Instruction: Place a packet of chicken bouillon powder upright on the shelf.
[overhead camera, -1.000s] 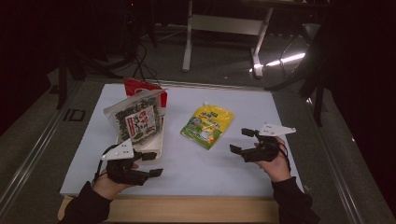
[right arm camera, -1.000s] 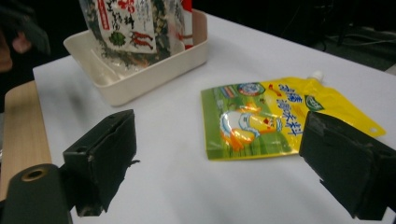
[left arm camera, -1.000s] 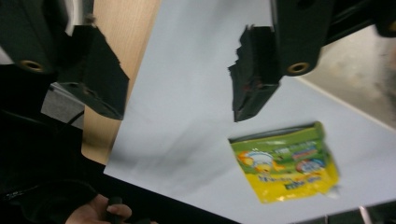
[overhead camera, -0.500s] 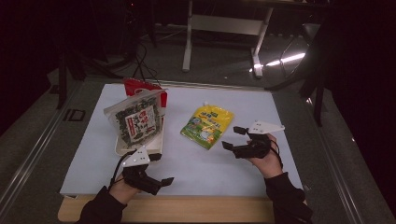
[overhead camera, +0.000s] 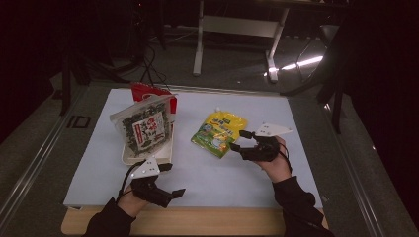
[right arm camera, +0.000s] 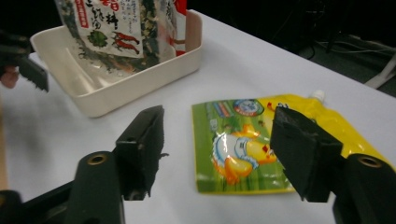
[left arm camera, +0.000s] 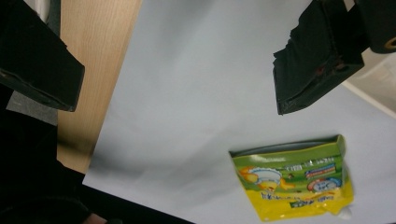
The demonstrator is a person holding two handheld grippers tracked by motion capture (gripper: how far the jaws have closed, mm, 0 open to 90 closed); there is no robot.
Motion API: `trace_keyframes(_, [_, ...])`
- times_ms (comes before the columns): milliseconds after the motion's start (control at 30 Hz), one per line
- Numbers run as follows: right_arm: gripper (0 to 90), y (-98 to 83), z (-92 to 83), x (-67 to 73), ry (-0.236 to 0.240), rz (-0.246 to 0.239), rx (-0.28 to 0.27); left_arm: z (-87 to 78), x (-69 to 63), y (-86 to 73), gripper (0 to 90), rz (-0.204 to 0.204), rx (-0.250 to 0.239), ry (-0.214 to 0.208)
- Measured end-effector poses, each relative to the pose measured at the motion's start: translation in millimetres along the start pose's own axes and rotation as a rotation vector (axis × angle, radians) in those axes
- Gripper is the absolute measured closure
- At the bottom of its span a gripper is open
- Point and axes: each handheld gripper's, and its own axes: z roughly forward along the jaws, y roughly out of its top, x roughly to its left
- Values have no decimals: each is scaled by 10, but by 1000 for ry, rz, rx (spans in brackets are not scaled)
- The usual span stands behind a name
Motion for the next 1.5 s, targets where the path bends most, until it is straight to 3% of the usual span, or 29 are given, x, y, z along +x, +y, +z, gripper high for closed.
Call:
trace_keyframes(400, [625,181,404,-118,-25,-11,37,-11,-34,-21,29,24,-21,18])
trace_keyframes(533, [691,208,531,-167,-77,-9,50,-17,-34,-28,29,21,-29,17])
trace_keyframes(867, [867,274,778,-450,-113,55,78,-5,-50,-53,29,16,-22,16])
trace_keyframes(1033, [899,299,912,-596,-157,62,105,-19,-53,-61,29,15,-26,9])
trace_keyframes(1200, [900,302,1065,-687,-165,72,128,-27,-56,-71,29,8,-26,10])
trace_keyframes(1500, [900,265,1336,-930,-260,79,157,-34,-71,-91,29,2,-24,3])
